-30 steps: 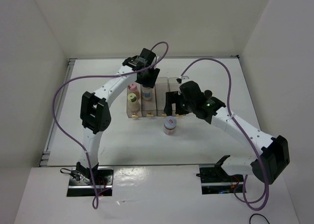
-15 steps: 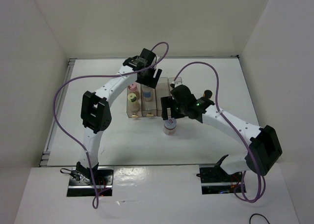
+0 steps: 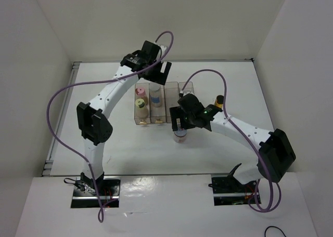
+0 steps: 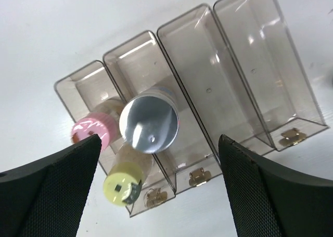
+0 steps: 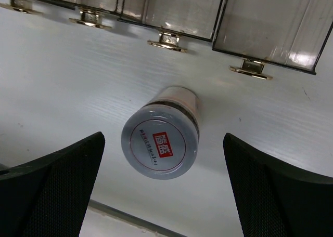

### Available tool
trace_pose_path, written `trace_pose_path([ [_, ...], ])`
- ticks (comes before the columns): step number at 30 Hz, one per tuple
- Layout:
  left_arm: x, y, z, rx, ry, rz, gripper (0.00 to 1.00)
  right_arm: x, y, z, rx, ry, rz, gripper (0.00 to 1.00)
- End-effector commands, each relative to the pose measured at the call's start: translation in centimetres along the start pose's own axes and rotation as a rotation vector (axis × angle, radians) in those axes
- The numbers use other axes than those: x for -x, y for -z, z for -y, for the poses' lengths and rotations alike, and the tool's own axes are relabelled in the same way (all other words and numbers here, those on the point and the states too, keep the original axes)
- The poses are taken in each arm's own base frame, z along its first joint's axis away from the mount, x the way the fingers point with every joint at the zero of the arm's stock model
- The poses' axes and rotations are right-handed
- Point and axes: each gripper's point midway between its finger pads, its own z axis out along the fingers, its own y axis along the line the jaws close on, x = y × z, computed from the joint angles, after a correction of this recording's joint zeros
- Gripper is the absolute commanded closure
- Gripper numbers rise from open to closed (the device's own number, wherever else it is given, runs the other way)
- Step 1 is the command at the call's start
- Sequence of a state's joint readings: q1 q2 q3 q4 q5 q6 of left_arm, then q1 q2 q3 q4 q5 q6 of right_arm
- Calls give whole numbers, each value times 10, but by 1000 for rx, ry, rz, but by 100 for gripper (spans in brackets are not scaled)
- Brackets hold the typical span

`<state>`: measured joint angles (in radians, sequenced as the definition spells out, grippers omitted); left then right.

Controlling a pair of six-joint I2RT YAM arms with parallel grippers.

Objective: Organize the condiment bottles

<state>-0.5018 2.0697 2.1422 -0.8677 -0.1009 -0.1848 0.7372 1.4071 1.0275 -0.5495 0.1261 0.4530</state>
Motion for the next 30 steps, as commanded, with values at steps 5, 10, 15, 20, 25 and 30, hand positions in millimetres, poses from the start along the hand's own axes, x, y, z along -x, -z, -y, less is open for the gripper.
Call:
trace_pose_path([
  [5,56,101,-4,7,40,223,1,-14,-15,8,-55,-5,-35,1],
  [10,59,128,-13,17,62,267,1,-20,-22,10,-69,0,-60,9],
  [15,41,131,-16,29,72,251,0,-22,-22,7,-64,-2,-61,12],
  [20,27,138,-22,34,98,257,0,-20,-23,6,-64,-2,-61,26],
  [25,9,143,-36,56,126,248,0,-21,-24,3,-72,-11,-65,40],
  [30,-6,149,-52,74,159,247,0,-30,-24,1,-78,0,-94,69],
])
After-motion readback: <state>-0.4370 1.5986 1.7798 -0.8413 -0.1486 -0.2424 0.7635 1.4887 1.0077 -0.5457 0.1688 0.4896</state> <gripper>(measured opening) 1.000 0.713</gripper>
